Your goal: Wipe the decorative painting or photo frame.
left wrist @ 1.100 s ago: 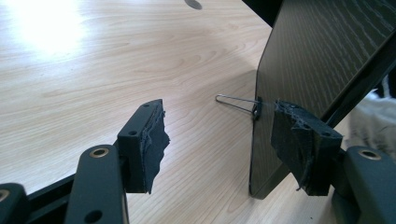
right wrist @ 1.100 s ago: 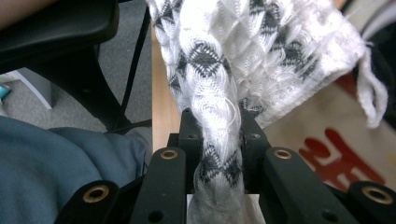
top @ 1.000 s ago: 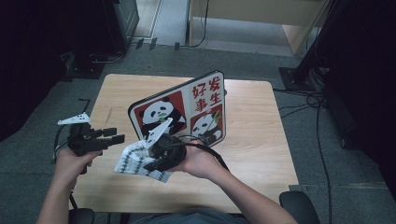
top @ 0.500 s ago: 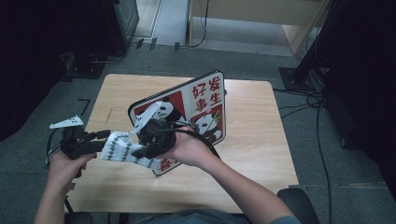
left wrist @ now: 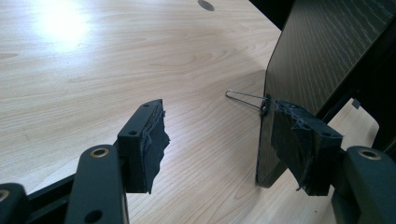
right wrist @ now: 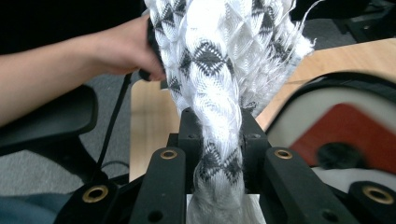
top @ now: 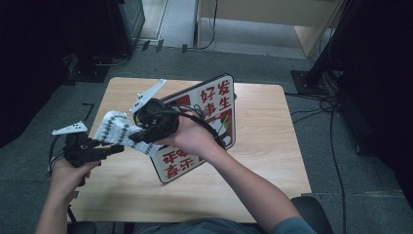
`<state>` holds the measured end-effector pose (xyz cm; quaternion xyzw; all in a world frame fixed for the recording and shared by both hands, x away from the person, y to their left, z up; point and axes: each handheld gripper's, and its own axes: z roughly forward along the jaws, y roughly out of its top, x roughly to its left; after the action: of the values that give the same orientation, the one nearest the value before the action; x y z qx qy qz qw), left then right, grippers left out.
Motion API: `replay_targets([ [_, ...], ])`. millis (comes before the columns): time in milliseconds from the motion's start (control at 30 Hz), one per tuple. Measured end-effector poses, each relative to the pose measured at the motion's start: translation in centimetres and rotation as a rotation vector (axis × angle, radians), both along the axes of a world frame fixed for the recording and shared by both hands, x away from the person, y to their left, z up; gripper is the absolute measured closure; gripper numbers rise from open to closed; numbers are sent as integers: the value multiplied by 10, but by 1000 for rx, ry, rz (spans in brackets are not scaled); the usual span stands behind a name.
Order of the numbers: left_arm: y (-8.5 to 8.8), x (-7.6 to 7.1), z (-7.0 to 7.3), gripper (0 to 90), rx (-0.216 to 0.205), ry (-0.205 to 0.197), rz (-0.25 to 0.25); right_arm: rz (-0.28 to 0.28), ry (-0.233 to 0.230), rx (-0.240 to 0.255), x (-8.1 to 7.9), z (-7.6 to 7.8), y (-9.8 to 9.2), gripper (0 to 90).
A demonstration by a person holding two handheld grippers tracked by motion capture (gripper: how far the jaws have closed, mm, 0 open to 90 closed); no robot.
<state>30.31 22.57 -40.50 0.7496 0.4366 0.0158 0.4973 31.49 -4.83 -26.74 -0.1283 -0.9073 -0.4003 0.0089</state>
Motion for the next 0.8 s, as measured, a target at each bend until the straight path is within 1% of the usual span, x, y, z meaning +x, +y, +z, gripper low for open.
replay_targets([
  [67, 1, 0, 0, 358, 7, -2, 7, -17, 16, 24, 2, 4, -2, 773],
  [100, 1, 0, -1, 358, 7, 0, 8, -16, 18, 33, 3, 6, -2, 773],
  [200, 3, 1, -2, 358, 6, 2, 11, -32, 14, 25, 5, 7, -5, 773],
  [300, 3, 0, -2, 358, 11, 1, 7, -51, 31, 16, 8, 4, -8, 773],
  [467, 2, 0, -3, 359, 37, -6, 15, -60, 35, 12, 8, 1, -14, 772],
  [600, 1, 0, -3, 358, 31, -4, 10, -67, 46, 5, 8, -5, -18, 771],
  [800, 1, 1, -4, 358, 34, -1, 5, -71, 61, -2, 7, -12, -21, 771],
])
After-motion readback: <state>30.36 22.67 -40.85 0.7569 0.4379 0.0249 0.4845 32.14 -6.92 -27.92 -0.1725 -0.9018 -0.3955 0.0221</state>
